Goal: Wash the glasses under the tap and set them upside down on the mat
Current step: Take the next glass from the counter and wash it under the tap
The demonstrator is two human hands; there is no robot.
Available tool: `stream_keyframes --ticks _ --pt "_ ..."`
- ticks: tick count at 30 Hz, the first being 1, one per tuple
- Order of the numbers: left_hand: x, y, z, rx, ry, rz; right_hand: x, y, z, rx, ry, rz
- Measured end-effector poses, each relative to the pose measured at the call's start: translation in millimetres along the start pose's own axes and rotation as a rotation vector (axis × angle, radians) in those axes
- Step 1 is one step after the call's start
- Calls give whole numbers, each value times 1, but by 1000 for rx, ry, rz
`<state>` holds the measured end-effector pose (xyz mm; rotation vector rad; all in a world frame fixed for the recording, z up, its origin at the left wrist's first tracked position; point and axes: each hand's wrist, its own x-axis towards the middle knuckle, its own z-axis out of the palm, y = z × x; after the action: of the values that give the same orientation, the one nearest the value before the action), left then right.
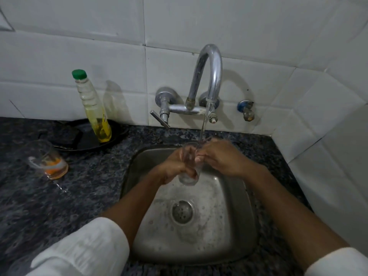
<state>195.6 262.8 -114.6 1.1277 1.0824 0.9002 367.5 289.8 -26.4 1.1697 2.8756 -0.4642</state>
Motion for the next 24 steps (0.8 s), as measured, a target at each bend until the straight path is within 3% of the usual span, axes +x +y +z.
stream_keyframes --ticks 3,6,8,9,13,14,15,16,19,20,22,24 --pt "11 8 1 80 45 53 -4 -4 9 354 206 19" --pt "14 7 39 130 516 185 7 -15 30 298 412 139" --pt "10 5 58 107 685 233 13 -17 33 319 467 151" --pt "8 6 55 74 614 219 14 -15 31 342 490 153" --pt "9 15 5 -89 -137 104 4 -6 17 554 479 84" --pt "12 14 -1 -166 -214 96 3 -7 15 585 466 73" --pt "15 14 -1 -182 -181 102 5 -8 15 573 461 91" --pt "18 13 7 -110 -38 108 9 -8 17 525 452 127" --pt "14 13 46 222 594 123 20 -10 22 406 422 243" --pt "11 12 54 261 678 148 22 -10 24 414 428 256" --pt "12 4 42 173 506 139 21 -8 23 472 447 229" --pt "10 4 11 -19 90 62 12 -6 18 554 427 115"
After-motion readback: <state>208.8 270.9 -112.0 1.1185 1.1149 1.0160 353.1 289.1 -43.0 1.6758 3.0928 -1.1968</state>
